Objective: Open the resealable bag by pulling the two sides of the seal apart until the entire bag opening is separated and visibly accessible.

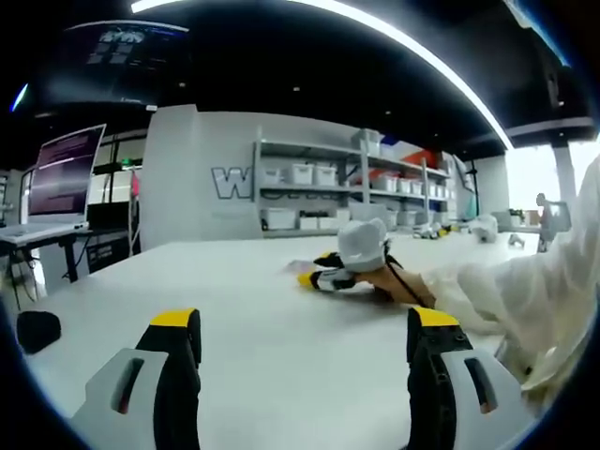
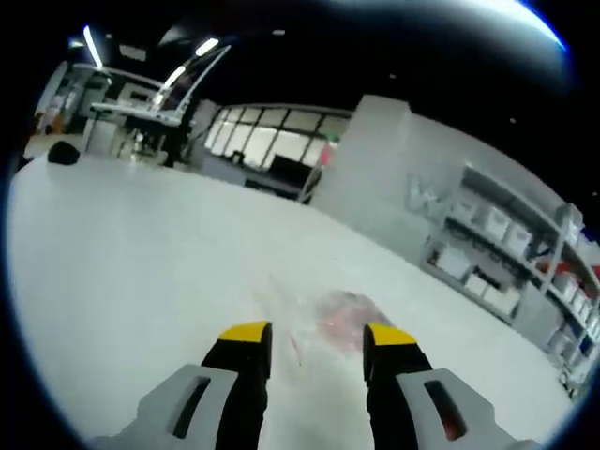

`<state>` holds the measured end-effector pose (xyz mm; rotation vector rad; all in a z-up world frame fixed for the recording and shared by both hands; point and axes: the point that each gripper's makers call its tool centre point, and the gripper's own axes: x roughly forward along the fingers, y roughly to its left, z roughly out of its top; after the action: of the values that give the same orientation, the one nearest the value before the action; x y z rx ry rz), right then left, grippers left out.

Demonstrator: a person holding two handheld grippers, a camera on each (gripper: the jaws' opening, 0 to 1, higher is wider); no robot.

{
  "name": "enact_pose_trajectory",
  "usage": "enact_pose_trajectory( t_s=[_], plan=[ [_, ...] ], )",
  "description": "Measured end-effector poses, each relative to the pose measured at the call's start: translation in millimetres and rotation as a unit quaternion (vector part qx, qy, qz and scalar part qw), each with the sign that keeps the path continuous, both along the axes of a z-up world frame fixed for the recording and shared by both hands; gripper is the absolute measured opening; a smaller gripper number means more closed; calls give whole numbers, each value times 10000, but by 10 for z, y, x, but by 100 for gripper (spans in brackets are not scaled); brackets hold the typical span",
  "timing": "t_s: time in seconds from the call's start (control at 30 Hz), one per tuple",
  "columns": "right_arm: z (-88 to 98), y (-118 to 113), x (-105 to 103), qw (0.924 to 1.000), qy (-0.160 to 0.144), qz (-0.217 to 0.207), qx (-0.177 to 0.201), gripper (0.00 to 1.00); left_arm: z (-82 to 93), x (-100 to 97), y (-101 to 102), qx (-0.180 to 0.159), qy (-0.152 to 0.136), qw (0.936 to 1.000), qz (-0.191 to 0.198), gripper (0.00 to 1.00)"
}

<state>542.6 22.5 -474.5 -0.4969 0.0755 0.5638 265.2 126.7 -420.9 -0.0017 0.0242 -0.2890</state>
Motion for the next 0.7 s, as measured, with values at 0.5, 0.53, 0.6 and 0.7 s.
enact_pose_trajectory(
  t_s=[0.5,0.53,0.6,0.7],
  plan=[
    [-24,-13,-24,10000,6,2,56,30,-22,16,11,-27,15,10000,2,90],
    [-23,-12,-25,10000,4,7,65,29,-26,16,17,-32,17,10000,9,90],
    [-25,-10,-27,10000,12,13,95,28,-32,17,23,-41,22,10000,17,90],
    [-24,-3,-5,9999,18,31,101,27,-38,19,19,-72,24,10000,8,90]
  ],
)
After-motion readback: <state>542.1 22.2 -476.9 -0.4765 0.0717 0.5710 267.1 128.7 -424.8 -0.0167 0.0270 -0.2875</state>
